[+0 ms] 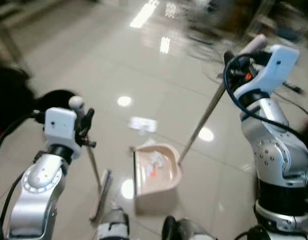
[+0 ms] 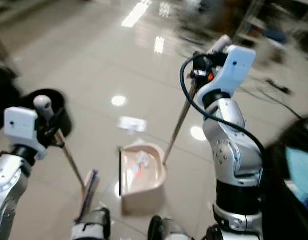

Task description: Sweep floor

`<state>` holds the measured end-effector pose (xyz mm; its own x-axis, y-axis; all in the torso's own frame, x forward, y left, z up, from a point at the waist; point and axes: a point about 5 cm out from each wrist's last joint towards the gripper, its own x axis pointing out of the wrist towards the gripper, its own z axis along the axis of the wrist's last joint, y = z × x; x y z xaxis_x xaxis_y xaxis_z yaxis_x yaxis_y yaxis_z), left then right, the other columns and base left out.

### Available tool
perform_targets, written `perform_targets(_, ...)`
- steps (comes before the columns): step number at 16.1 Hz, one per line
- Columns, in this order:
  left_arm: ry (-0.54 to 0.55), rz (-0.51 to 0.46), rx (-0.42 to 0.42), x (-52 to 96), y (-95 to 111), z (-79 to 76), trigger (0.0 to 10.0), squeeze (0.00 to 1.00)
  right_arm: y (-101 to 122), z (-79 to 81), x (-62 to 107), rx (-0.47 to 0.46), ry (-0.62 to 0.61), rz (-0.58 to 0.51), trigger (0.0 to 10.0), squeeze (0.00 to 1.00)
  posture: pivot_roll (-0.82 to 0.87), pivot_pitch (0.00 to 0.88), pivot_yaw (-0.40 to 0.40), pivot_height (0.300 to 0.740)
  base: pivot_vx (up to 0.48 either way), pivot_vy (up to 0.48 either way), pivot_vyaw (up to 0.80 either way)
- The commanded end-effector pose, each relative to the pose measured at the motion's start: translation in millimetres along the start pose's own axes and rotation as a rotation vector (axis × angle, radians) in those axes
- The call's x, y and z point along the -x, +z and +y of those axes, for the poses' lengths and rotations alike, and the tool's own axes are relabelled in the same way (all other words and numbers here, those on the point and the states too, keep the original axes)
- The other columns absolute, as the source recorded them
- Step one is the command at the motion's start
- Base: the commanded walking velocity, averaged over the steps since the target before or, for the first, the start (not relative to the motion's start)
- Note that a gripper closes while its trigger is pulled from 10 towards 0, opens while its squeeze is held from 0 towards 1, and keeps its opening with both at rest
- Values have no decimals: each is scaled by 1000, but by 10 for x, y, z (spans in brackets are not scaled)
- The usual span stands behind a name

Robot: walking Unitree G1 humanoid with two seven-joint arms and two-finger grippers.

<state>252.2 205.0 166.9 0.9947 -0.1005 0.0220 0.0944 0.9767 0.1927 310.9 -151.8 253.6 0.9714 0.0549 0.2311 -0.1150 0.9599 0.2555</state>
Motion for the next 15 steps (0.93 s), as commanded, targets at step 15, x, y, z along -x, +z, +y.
perform_targets(15, -62, -18, -45, -29, 97, -218, 10000, 0, 200, -60, 137, 22, -44, -25, 10000, 0, 151, 108, -8, 740, 0, 0, 800)
